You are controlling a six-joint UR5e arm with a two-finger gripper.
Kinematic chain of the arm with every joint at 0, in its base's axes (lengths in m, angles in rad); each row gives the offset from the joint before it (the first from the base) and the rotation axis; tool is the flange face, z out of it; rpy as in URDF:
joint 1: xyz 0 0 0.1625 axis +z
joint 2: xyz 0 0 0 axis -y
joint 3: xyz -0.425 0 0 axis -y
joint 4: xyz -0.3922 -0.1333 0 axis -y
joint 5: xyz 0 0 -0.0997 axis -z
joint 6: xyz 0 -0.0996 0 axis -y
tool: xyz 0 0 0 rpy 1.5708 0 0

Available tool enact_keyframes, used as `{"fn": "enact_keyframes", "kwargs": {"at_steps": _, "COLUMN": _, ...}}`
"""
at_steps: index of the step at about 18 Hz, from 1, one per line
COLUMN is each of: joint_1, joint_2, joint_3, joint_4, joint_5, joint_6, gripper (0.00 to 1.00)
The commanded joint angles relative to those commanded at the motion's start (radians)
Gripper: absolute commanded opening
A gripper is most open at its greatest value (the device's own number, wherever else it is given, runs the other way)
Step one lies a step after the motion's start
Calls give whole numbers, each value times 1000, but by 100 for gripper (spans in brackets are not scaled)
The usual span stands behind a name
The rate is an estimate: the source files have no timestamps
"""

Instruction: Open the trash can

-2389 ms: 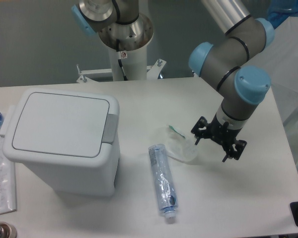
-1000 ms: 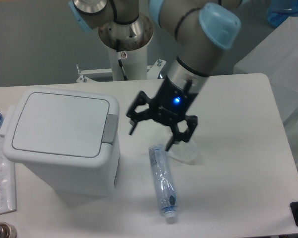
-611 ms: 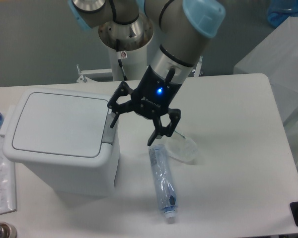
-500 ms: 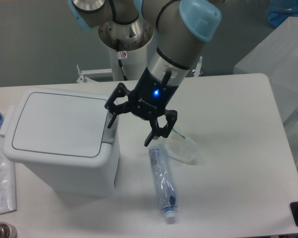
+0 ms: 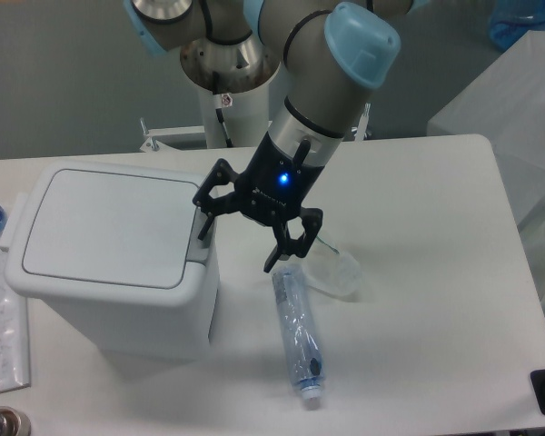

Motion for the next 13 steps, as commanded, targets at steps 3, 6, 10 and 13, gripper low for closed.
{"fn": "enact_keyframes", "kwargs": {"at_steps": 3, "joint_1": 0, "joint_2": -2, "joint_3": -2, "joint_4": 8, "joint_5": 0, "joint_6": 3, "gripper": 100}}
{"fn": "enact_keyframes", "kwargs": {"at_steps": 6, "joint_1": 0, "joint_2": 0, "joint_3": -8, "joint_4": 14, "joint_5": 0, "joint_6": 3, "gripper": 100}}
{"fn": "enact_keyframes", "kwargs": {"at_steps": 10, "joint_1": 0, "joint_2": 0, "joint_3": -5, "joint_4": 14, "joint_5": -2, "joint_6": 3, "gripper": 100}}
{"fn": "enact_keyframes", "kwargs": {"at_steps": 13, "joint_1": 5, "joint_2": 2, "joint_3": 12, "joint_4": 9, "joint_5": -2, "joint_6": 3, "gripper": 100}}
